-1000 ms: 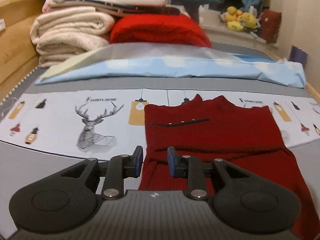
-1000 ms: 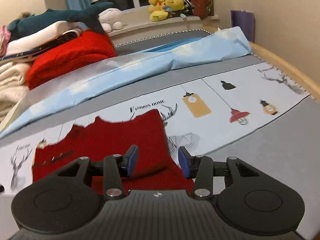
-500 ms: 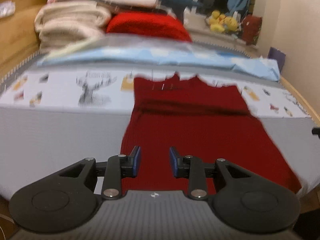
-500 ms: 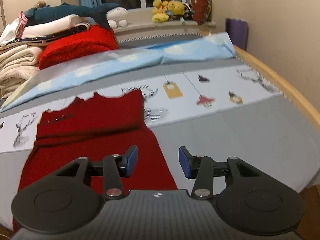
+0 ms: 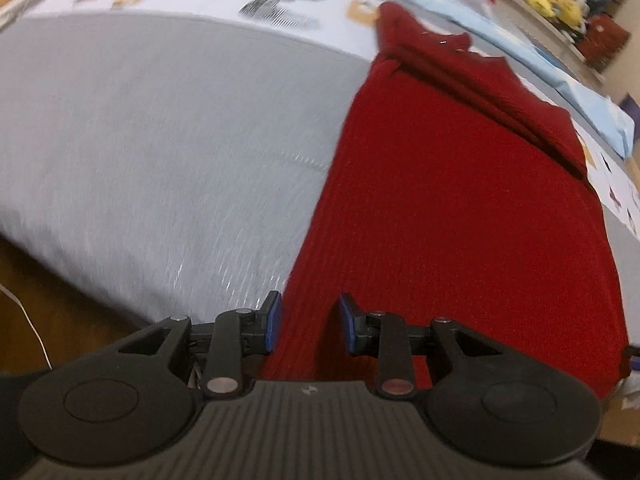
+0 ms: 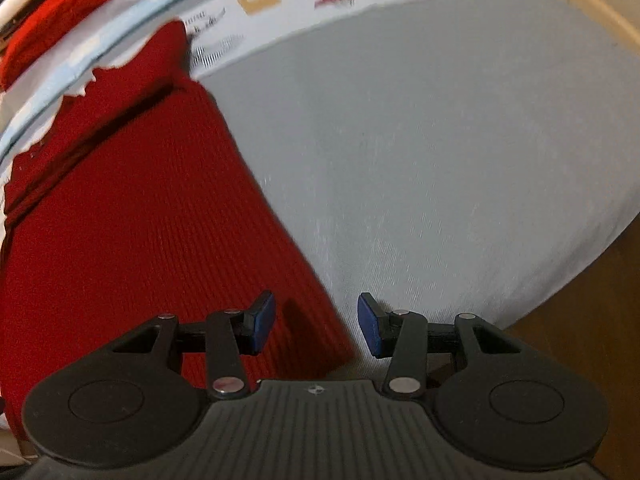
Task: Fold small clothes
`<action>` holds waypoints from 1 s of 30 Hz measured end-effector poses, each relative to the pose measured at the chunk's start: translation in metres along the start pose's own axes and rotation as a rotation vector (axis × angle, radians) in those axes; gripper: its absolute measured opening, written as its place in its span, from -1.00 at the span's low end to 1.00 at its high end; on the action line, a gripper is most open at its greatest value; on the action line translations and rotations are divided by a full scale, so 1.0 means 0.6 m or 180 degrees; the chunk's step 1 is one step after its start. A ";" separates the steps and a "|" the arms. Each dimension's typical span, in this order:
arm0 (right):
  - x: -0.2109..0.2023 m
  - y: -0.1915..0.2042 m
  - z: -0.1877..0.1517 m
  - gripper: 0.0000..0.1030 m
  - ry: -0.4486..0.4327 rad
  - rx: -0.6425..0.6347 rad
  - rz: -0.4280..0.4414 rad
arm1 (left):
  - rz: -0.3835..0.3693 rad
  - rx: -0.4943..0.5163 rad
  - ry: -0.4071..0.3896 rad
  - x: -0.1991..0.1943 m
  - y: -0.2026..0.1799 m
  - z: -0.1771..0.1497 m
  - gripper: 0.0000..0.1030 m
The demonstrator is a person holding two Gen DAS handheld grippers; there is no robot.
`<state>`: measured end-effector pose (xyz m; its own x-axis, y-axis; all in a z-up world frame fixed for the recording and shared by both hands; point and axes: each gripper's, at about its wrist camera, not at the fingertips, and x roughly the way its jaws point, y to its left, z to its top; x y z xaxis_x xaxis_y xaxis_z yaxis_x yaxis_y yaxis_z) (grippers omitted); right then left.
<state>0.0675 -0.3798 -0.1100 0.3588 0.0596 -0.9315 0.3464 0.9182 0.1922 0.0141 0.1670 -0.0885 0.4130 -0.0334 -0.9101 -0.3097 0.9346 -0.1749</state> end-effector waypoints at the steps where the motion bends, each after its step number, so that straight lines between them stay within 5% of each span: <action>1: 0.004 0.004 -0.003 -0.08 0.0025 -0.0044 -0.0004 | -0.0014 -0.0043 0.0042 0.004 0.006 0.000 -0.34; 12: 0.012 0.035 -0.030 -0.01 0.0019 -0.0291 -0.0054 | -0.0004 0.0132 0.0021 0.013 0.001 -0.001 -0.34; 15: 0.011 0.035 -0.036 -0.02 -0.0012 -0.0358 -0.0036 | -0.0066 0.0090 0.0041 0.010 0.000 0.001 -0.48; 19: 0.004 0.026 -0.036 -0.32 0.0015 -0.0193 0.0146 | -0.0114 0.0048 0.0102 0.007 0.008 -0.004 -0.48; 23: 0.003 0.025 -0.040 -0.32 0.0037 -0.0291 0.0119 | -0.0106 0.0076 0.0098 0.011 0.005 -0.009 -0.47; 27: -0.001 0.031 -0.040 -0.62 0.0022 -0.0316 0.0186 | -0.0077 0.0162 0.0084 0.009 -0.007 -0.006 -0.72; 30: -0.015 0.036 -0.033 -0.67 -0.0081 -0.0312 0.0259 | -0.0149 0.0299 0.0025 -0.013 -0.026 0.006 -0.77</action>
<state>0.0544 -0.3527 -0.1034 0.4047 0.1267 -0.9056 0.2294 0.9446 0.2347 0.0191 0.1542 -0.0774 0.4184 -0.0803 -0.9047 -0.2084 0.9610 -0.1817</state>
